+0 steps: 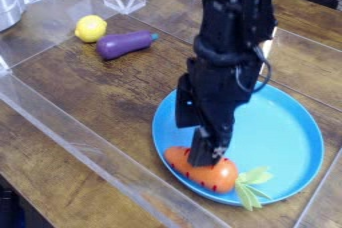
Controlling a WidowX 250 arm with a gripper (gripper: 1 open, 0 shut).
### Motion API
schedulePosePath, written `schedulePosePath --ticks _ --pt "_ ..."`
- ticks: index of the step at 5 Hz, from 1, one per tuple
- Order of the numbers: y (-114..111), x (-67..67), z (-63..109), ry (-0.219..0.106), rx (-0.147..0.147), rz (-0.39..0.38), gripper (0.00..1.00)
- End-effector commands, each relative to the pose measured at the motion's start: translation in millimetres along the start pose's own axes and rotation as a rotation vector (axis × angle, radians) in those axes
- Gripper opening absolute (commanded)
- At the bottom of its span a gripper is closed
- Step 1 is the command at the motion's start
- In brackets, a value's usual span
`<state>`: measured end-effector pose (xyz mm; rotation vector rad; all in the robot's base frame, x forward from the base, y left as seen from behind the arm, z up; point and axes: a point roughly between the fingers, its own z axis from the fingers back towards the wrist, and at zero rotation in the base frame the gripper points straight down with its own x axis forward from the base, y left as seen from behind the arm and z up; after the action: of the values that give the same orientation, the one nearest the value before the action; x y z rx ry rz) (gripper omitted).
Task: Remove the carrot from inside the blue tray and put it on the table
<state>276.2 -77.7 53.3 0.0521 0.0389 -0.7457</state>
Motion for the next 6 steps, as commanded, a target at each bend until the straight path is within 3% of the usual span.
schedulePosePath --ticks 1,2,4,5,6 --pt "-4 8.9 -4.6 -0.044 0.012 -0.063 1.00" --pt "-5 13.3 -18.6 -0.060 0.006 -0.077 1.00" --pt "-5 16.7 -26.8 -0.097 -0.032 -0.072 1.00" --pt "-6 17.6 -28.1 -0.112 -0.045 -0.070 0.00" --pt "-7 18.0 -29.1 -0.126 -0.056 -0.067 1.00"
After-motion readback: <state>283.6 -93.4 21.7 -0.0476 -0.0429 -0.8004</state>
